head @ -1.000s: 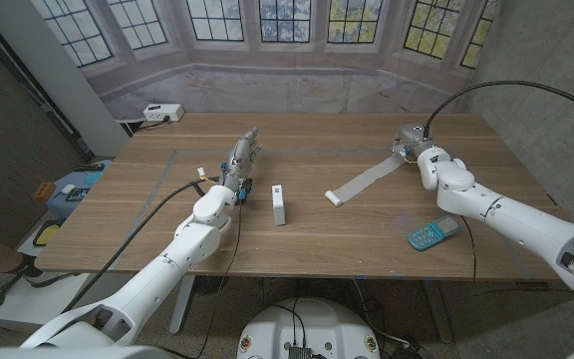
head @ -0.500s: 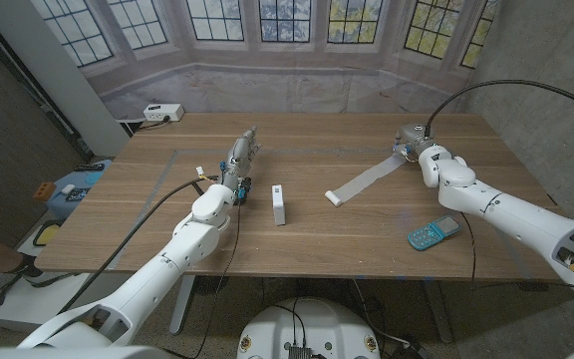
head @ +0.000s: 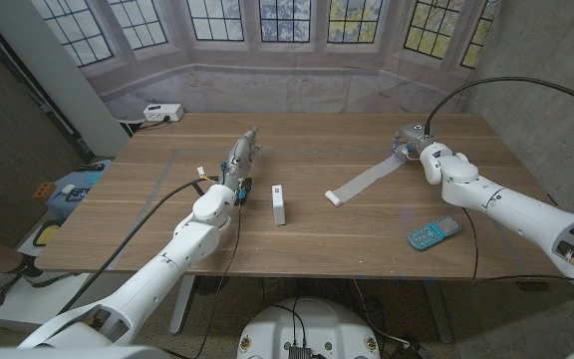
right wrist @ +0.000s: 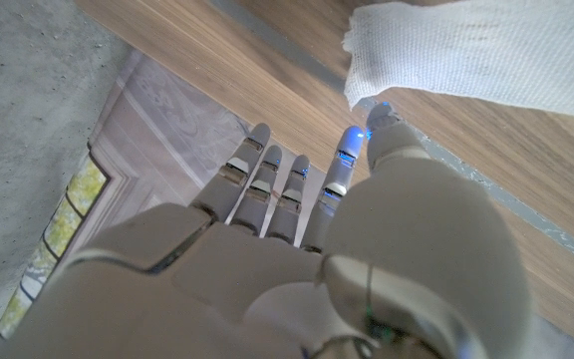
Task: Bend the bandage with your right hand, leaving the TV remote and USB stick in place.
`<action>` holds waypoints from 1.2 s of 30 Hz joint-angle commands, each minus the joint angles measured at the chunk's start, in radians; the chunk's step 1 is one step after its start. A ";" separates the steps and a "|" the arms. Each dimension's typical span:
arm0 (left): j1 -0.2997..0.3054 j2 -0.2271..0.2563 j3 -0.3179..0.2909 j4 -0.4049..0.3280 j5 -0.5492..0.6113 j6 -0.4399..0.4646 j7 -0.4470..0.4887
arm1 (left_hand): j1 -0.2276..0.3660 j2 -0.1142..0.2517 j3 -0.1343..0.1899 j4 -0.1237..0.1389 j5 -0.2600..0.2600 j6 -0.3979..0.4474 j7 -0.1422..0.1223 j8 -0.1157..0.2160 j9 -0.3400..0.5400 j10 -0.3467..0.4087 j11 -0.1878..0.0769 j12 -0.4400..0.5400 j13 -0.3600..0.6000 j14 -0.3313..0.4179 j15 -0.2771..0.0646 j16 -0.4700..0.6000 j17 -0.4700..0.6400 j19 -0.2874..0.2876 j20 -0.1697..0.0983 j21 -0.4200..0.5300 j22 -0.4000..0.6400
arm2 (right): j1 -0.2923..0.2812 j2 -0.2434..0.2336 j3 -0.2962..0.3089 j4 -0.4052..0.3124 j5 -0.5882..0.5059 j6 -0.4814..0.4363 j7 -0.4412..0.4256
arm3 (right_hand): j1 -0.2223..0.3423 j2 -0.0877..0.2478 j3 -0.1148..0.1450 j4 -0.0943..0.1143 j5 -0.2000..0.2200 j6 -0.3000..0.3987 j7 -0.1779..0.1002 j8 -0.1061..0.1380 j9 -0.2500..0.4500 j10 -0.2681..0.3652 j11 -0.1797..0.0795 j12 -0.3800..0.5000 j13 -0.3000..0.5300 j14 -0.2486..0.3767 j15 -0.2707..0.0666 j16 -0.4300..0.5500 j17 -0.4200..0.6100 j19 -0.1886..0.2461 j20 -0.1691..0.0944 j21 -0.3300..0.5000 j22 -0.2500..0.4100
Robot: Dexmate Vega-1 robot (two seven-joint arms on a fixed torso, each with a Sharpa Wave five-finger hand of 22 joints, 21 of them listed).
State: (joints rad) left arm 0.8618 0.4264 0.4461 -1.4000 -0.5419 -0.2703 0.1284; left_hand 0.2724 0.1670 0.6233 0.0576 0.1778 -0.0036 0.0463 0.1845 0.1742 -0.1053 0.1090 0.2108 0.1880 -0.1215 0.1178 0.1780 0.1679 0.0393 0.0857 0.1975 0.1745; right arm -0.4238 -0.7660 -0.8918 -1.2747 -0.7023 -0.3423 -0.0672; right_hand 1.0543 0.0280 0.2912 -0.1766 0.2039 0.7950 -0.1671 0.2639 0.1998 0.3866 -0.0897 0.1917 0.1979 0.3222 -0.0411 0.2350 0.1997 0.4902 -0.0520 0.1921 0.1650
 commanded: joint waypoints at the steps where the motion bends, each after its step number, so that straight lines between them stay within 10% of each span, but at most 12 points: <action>1: -0.002 0.002 0.005 -0.008 0.006 0.014 0.006 | -0.002 -0.005 0.004 -0.007 -0.001 0.004 0.000 -0.001 0.004 0.005 0.000 -0.003 0.004 0.006 0.000 -0.001 0.001 0.003 0.006 0.003 0.004 | 0.034 -0.011 -0.023 0.042 -0.026 0.062 0.021 | 0.015 -0.005 0.007 -0.003 0.008 -0.013 0.001 -0.007 0.002 -0.009 -0.001 -0.003 0.004 -0.008 -0.102 -0.006 -0.001 -0.006 -0.027 0.000 0.005; 36: 0.013 0.012 0.013 -0.053 0.022 0.042 0.032 | -0.001 -0.005 0.004 -0.014 -0.002 0.005 -0.001 -0.001 0.005 0.005 -0.001 -0.003 0.004 0.007 0.000 -0.001 0.001 0.002 0.007 0.003 0.004 | 0.071 0.010 -0.043 0.137 -0.035 0.122 0.025 | 0.004 -0.022 0.007 0.018 0.015 0.066 0.013 0.015 0.003 -0.002 -0.008 0.004 0.005 -0.003 -0.107 -0.010 0.006 -0.002 -0.031 0.002 0.006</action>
State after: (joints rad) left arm 0.8603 0.4330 0.4606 -1.4337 -0.5248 -0.2342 0.1458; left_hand 0.2724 0.1669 0.6231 0.0494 0.1778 -0.0036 0.0463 0.1845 0.1742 -0.1054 0.1090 0.2108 0.1880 -0.1215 0.1178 0.1780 0.1679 0.0393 0.0857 0.1975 0.1744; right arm -0.3656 -0.7713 -0.9253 -1.1646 -0.7392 -0.2298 -0.0390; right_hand 1.0594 0.0148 0.2967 -0.1652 0.2118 0.8506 -0.1535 0.2740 0.2001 0.3816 -0.0953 0.1918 0.1977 0.3201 -0.0390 0.2239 0.2026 0.4849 -0.0464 0.1923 0.1650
